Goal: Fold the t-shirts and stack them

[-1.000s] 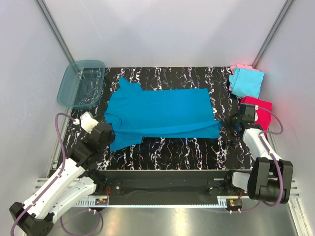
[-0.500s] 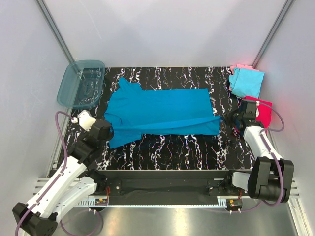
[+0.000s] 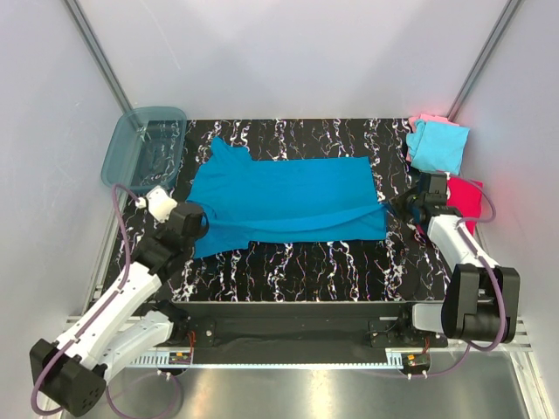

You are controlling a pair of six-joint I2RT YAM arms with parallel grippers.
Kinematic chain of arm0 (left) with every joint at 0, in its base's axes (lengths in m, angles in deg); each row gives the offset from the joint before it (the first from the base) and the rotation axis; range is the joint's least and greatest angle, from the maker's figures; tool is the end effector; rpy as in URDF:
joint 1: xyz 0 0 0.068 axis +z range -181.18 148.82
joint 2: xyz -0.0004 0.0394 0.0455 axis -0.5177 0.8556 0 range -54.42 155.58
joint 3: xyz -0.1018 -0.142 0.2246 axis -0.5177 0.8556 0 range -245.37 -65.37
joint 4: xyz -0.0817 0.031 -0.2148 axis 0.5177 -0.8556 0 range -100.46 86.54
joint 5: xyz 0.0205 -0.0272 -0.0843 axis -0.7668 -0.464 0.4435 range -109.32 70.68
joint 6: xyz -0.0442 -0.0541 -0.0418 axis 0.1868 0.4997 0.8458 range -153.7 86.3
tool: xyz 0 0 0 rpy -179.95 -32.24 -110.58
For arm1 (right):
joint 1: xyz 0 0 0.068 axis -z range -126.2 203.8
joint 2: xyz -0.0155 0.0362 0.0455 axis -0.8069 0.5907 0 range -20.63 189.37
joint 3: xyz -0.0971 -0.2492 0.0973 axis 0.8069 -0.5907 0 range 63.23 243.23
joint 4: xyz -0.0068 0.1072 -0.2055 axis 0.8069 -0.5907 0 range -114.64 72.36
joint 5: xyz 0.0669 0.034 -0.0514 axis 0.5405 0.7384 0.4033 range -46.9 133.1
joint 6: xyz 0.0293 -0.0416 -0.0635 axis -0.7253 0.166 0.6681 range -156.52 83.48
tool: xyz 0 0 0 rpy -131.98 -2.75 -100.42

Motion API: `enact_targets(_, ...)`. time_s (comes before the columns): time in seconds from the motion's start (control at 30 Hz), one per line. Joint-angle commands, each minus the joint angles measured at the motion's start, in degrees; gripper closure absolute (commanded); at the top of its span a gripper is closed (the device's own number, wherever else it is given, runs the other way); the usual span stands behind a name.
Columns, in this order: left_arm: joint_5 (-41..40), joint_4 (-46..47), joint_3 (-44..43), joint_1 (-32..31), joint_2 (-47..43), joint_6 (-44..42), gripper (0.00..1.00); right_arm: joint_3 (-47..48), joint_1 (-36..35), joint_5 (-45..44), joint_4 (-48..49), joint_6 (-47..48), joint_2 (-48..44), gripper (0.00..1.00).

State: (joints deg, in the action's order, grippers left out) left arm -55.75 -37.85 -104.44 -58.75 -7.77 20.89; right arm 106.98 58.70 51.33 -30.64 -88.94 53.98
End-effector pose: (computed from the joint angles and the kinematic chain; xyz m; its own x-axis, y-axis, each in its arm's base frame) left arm 0.1498 -0.0309 0.2582 -0.3280 -0.5684 -0.7545 -0.4940 0.7840 -0.3759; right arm 0.2642 -0.0126 0.2223 -0.4354 0.8246 -0.3612 0.5360 0.5598 0.6319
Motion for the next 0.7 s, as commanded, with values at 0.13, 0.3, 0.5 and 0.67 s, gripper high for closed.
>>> enact_targets(0.13,-1.5,6.2,-2.2,1.4,3.4,-1.6,1.0,-0.3,-0.4,-0.8,3.9,0.7,2.7,1.0)
enact_targets(0.3,-1.0,7.8,-0.7,1.9,4.8,-1.1,1.0,-1.5,-0.5,-1.2,5.3,0.9,4.9,1.0)
enact_targets(0.5,-0.3,9.8,-0.5,2.7,7.0,-1.8,0.44,-1.6,-0.4,-0.4,6.7,1.7,6.3,0.81)
enact_targets(0.67,0.2,10.7,-1.4,2.9,9.6,-2.6,0.29,-1.3,-0.6,0.0,7.0,2.9,3.1,0.74)
